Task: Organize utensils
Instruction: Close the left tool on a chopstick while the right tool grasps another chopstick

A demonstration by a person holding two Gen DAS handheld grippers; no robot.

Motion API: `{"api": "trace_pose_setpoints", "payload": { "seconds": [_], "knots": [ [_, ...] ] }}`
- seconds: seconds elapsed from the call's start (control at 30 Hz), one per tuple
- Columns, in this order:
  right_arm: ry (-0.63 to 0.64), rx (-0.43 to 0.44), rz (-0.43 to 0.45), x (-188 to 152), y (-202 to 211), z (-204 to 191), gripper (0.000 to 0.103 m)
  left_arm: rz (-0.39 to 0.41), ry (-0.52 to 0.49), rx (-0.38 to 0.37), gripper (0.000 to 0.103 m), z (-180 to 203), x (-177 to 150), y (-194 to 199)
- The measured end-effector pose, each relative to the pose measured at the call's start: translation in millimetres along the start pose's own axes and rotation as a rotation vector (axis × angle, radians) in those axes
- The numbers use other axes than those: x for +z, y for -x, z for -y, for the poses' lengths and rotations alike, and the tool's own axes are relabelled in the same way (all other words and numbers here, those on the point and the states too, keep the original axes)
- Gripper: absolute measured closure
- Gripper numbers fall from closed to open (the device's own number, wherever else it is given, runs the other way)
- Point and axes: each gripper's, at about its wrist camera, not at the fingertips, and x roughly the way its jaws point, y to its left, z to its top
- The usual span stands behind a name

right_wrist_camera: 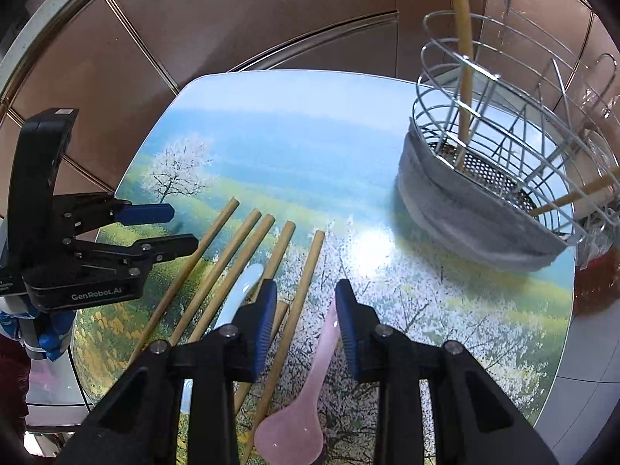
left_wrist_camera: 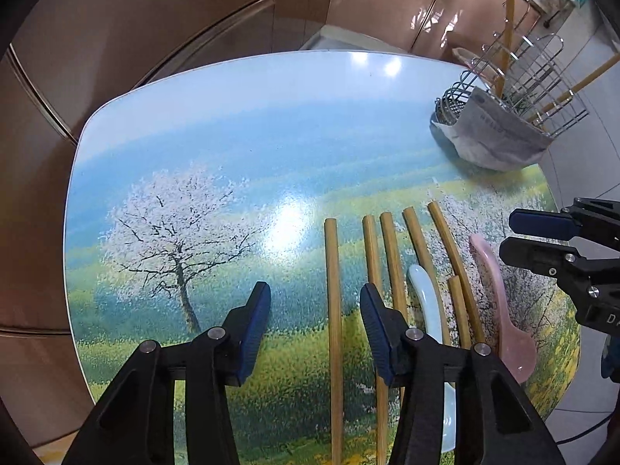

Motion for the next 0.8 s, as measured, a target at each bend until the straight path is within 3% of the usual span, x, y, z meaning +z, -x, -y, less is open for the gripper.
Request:
{"api": "trace_pose_setpoints", "payload": {
  "seconds": [0.47, 0.8],
  "knots": [
    [-0.003, -0.016, -0.053, 16, -37, -8, 0.074, -0.038, 0.002, 0.004, 0.072, 2, 5, -18],
    [0.005, -0.047, -0.093, 21, -64, -21, 0.079, -0.020, -0.027, 0.012, 0.076, -2, 1, -18]
  ]
}}
